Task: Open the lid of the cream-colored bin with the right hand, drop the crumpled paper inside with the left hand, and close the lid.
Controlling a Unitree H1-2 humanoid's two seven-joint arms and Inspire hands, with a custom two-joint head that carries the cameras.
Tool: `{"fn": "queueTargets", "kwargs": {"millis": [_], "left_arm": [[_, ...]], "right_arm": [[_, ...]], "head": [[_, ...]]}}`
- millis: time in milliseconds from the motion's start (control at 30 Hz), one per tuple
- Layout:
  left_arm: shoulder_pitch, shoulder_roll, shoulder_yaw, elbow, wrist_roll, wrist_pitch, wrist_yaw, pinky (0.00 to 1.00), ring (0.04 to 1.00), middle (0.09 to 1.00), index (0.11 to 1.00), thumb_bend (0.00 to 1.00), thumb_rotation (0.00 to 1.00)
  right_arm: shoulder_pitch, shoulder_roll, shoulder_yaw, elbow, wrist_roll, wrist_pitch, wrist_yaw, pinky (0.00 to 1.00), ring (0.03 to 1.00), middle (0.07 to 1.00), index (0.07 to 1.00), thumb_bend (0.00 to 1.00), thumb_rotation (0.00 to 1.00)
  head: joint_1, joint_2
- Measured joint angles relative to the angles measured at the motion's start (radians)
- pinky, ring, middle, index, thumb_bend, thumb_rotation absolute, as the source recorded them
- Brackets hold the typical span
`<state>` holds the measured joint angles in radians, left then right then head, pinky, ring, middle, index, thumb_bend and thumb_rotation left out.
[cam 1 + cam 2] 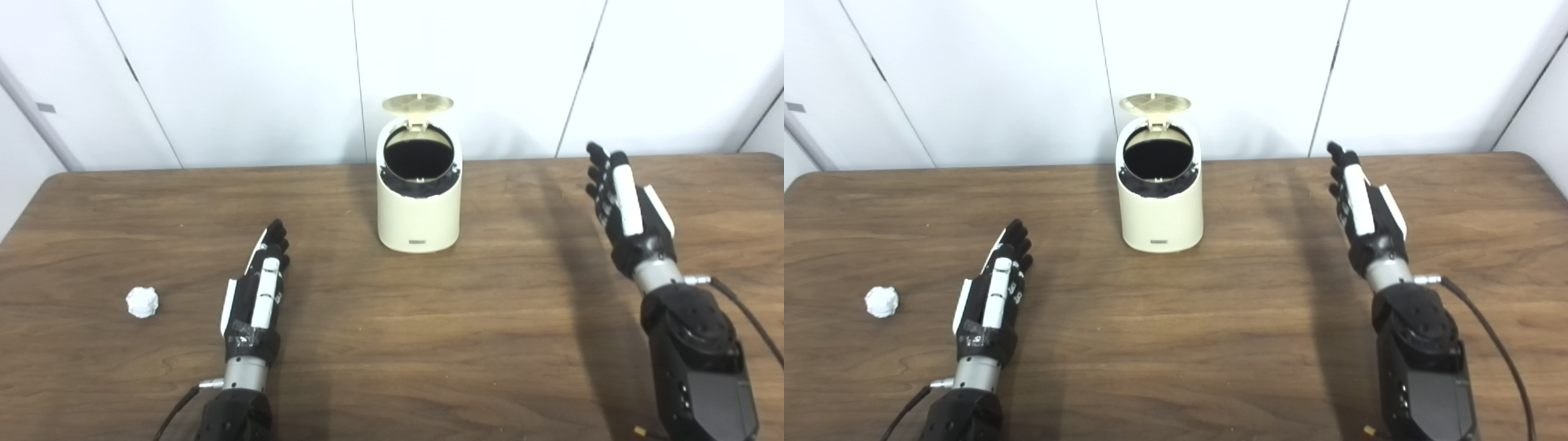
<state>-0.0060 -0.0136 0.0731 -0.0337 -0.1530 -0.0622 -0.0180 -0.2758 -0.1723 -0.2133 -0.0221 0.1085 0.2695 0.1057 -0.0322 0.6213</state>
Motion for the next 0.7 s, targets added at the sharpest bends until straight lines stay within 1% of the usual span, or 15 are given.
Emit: {"fn": "queueTargets", "kwargs": {"millis": [233,367,467,600,700], "left_arm": [[0.000,0.000,-0.003,0.000,0.001,0.001,0.000,1.00,0.982,0.971,0.961,0.44,0.75],[0.000,0.001,-0.003,0.000,0.000,0.001,0.000,1.00,0.982,0.970,0.958,0.44,0.76],[0.001,0.000,-0.001,-0.002,-0.005,0.002,0.000,1.00,0.981,0.970,0.960,0.45,0.76],[0.002,0.001,0.000,-0.003,-0.008,0.005,0.000,1.00,0.987,0.978,0.966,0.44,0.77],[0.002,0.001,0.000,-0.006,-0.013,0.006,0.000,1.00,0.988,0.977,0.967,0.44,0.77]], "right_arm": [[0.011,0.029,0.000,0.001,0.029,-0.009,-0.012,1.00,1.000,1.000,0.958,0.55,1.00],[0.012,0.031,-0.001,0.023,0.041,-0.038,-0.012,1.00,1.000,1.000,0.963,0.54,1.00],[0.023,0.031,-0.002,0.032,0.047,-0.045,-0.014,1.00,1.000,1.000,0.964,0.54,1.00],[0.033,0.030,-0.006,0.040,0.063,-0.046,-0.015,1.00,1.000,1.000,0.969,0.53,1.00],[0.043,0.030,-0.005,0.042,0.068,-0.062,-0.015,1.00,1.000,1.000,0.974,0.53,1.00]], "head": [[0.003,0.005],[0.005,0.009],[0.005,0.012],[0.003,0.015],[0.002,0.018]]}}
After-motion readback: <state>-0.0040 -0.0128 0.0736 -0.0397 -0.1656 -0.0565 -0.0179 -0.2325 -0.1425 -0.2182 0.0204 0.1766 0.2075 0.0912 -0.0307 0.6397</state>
